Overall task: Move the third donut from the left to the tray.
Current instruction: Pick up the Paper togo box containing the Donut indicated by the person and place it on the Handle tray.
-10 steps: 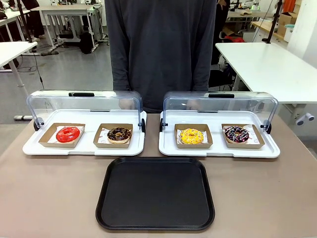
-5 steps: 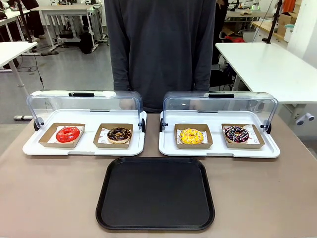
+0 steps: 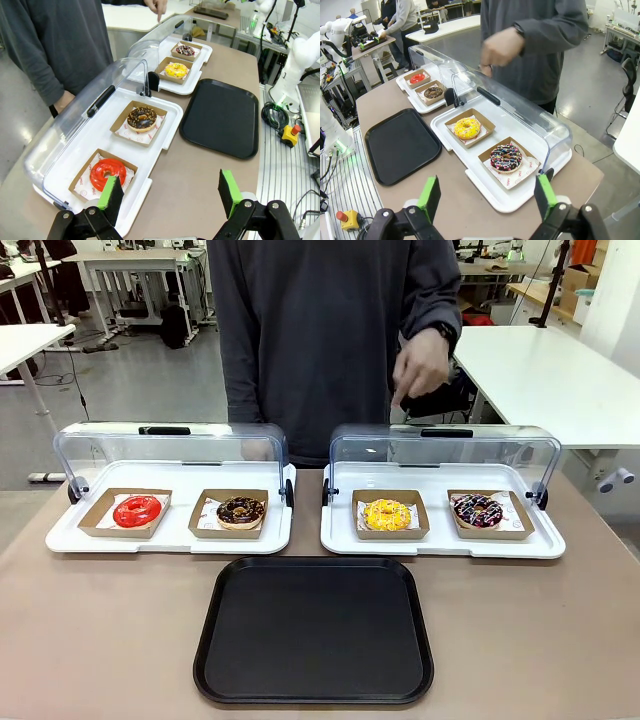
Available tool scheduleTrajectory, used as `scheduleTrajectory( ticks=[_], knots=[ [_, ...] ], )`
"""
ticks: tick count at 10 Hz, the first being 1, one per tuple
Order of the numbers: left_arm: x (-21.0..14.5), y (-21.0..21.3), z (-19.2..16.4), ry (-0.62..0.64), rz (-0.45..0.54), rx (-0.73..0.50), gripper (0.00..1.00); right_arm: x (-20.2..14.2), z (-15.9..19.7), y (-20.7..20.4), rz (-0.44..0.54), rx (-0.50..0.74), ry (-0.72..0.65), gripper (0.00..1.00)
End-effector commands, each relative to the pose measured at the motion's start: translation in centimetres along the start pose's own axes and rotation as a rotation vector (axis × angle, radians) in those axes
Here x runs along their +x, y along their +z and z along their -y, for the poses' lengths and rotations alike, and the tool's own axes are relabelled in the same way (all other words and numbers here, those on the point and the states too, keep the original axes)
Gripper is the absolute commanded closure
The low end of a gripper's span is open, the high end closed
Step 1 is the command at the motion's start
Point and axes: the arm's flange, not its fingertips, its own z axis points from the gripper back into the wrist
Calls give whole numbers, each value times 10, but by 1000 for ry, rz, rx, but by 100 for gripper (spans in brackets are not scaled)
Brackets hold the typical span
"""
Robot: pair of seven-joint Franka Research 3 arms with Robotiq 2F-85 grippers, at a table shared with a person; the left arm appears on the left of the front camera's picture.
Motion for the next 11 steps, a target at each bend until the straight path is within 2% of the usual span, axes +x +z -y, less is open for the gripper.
scheduleTrajectory(
  ticks=[1,11],
  knots=[
    [1,2,0,-12,6,-6,0,3,4,0,26,-2,24,0],
    [1,2,0,-12,6,-6,0,3,4,0,26,-2,24,0]
  ],
)
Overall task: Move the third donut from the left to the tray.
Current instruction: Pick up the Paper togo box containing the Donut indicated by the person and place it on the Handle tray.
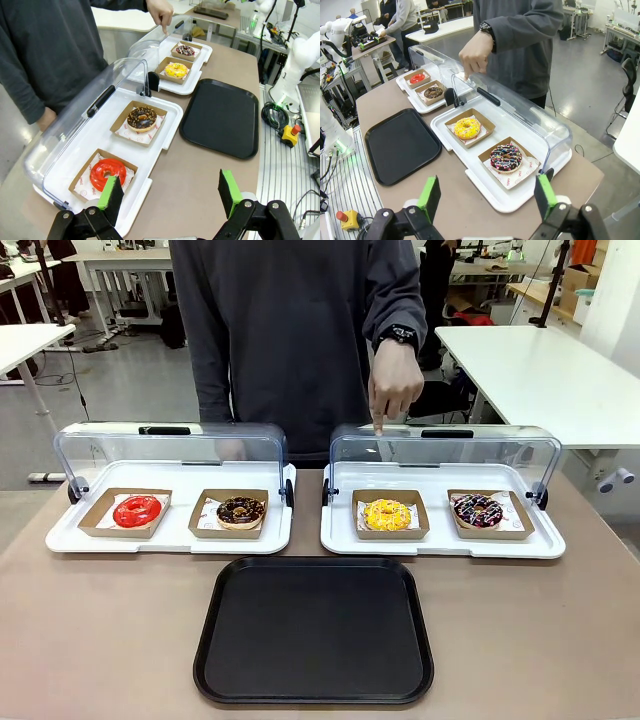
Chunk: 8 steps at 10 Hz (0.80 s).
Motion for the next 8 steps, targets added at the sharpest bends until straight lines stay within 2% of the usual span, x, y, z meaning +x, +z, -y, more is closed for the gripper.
scheduleTrajectory(
  ticks=[1,7,8],
  knots=[
    [1,2,0,-12,6,-6,0,3,4,0,26,-2,24,0],
    [1,2,0,-12,6,-6,0,3,4,0,26,-2,24,0],
    [1,2,0,-12,6,-6,0,0,0,0,0,0,0,0]
  ],
)
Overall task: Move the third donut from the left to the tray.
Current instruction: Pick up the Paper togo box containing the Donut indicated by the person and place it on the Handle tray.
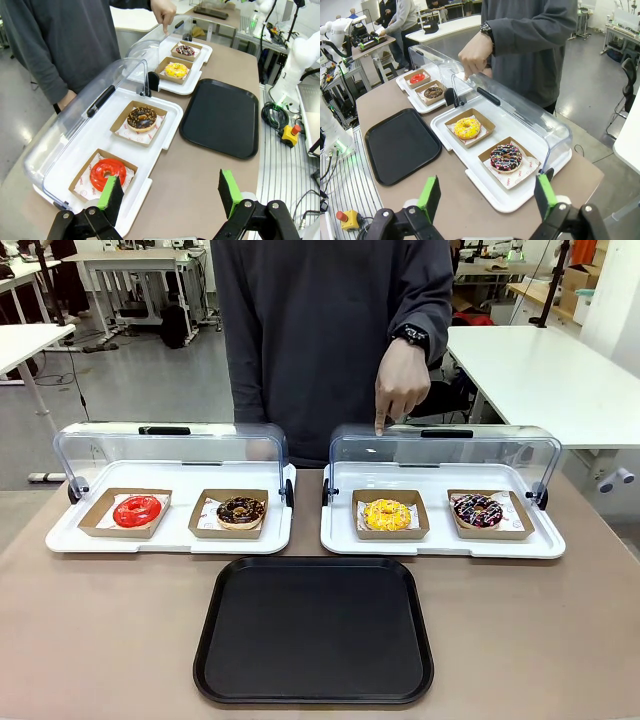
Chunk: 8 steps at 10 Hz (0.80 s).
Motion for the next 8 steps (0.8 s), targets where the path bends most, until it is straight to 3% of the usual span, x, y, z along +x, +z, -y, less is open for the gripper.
scheduleTrajectory(
  ticks=[1,3,5,8],
  knots=[
    [1,2,0,-12,6,-6,0,22,-13,-16,-91,-8,75,0],
    [1,2,0,-12,6,-6,0,62,-36,-50,-199,-25,176,0],
    [1,2,0,-12,6,-6,0,90,-63,-109,-385,-38,303,0],
    [1,2,0,-12,6,-6,0,68,-94,-204,-663,-35,459,0]
  ],
)
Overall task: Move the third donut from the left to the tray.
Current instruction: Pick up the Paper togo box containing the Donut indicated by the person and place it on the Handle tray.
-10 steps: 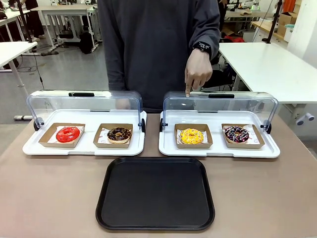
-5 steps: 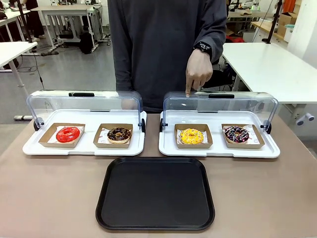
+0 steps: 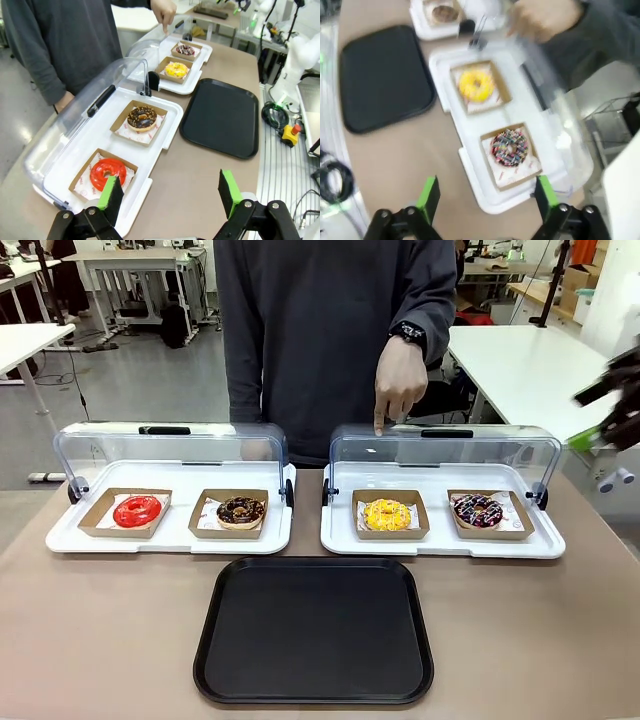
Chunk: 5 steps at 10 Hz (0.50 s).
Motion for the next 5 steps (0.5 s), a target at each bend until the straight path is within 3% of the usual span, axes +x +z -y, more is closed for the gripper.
scheduleTrajectory(
  ticks=[1,4,5],
  knots=[
    [0,2,1,-12,9,-5,0,6,-11,-56,-163,35,36,0],
    [0,2,1,-12,9,-5,0,21,-32,-105,-216,83,87,0],
    [0,2,1,-12,9,-5,0,23,-38,-78,-110,210,26,0]
  ],
)
